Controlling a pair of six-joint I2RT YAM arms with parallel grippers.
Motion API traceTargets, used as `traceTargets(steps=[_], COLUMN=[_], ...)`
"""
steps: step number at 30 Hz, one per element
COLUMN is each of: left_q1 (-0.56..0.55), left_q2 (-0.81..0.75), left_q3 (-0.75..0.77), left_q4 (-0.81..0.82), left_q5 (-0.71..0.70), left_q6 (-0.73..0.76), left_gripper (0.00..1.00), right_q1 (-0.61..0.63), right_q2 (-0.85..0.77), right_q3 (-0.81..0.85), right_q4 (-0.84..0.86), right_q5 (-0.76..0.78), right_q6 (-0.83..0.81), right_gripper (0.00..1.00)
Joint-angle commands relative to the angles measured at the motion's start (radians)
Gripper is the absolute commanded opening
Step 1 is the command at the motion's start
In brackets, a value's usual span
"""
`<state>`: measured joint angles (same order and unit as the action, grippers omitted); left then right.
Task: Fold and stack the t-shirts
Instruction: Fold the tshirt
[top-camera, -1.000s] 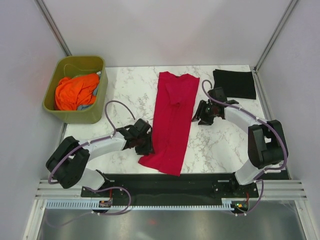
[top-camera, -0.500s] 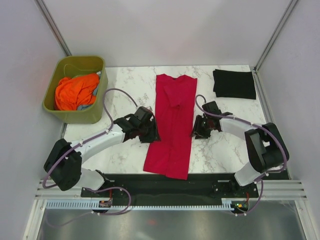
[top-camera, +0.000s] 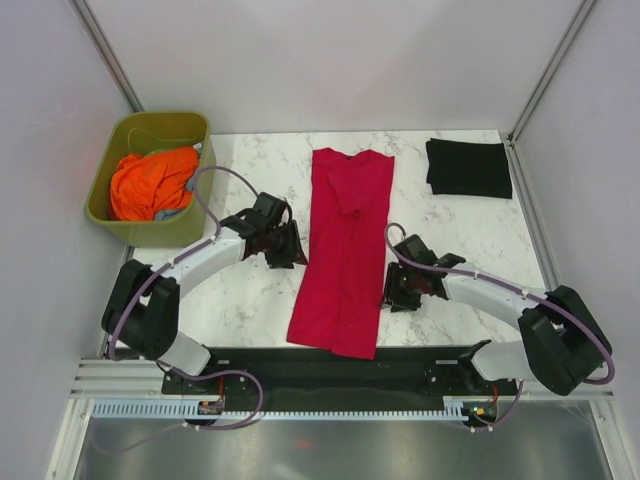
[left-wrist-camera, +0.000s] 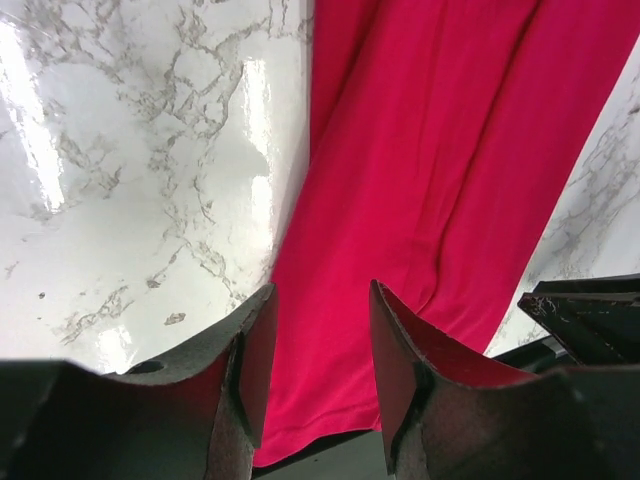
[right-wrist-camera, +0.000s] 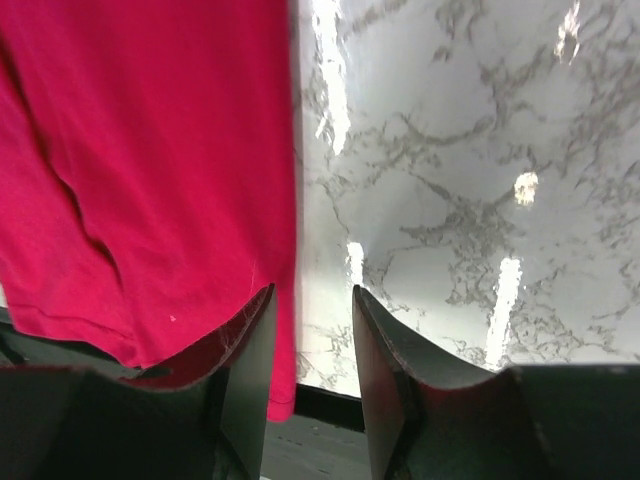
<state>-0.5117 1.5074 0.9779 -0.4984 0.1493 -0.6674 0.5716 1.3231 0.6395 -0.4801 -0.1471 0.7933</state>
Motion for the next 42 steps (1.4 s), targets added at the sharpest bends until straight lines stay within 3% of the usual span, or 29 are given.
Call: traceTargets(steps=[1,7,9,10,12,22,33,37,42], left_q1=[0.019,0.075,0.093,0.098,0.107,0.137,0.145,0.145,0.144], left_q2=[0.046,0.158,0.212,0.235,0.299,0.55,0.769,0.852,0.905], left_q3=[0.042,0.18,0.26,0.312,0.361,0.637,0.995,1.094,1.101], left_q4=[0.029,0.067,0.067,0.069,0.069,0.067,0.13,0.132,0.167], left_q5=[0.052,0.101,0.111,0.105,0.075,0.087,0.139,0.124,0.099], left_q6=[0.051,0.06,0.061,0.061,0.071,0.109,0.106,0.086,0.062], left_gripper=[0.49,0.47,0.46,0.46,0.45,0.42,0.47,0.44,0.46], right_q1=[0.042,0.051,0.053,0.053,0.051,0.033,-0.09,-0.091,-0.113], right_q2=[-0.002,0.099,0.135,0.145,0.163,0.211,0.185,0.18,0.278], right_q3=[-0.009,0.006,0.018,0.023,0.034,0.098,0.155,0.236,0.435], right_q4=[-0.02,0.012,0.012,0.008,-0.003,-0.115,-0.15,-0.152,-0.152], right_q5=[0.075,0.093,0.106,0.115,0.141,0.299,0.291,0.284,0.297], right_q6=[0.055,0.023,0.0,-0.005,-0.017,-0.095,-0.193,-0.204,-0.23], right_gripper=[0.44,0.34,0.22,0.09,0.0,0.0,0.0,0.21,0.29])
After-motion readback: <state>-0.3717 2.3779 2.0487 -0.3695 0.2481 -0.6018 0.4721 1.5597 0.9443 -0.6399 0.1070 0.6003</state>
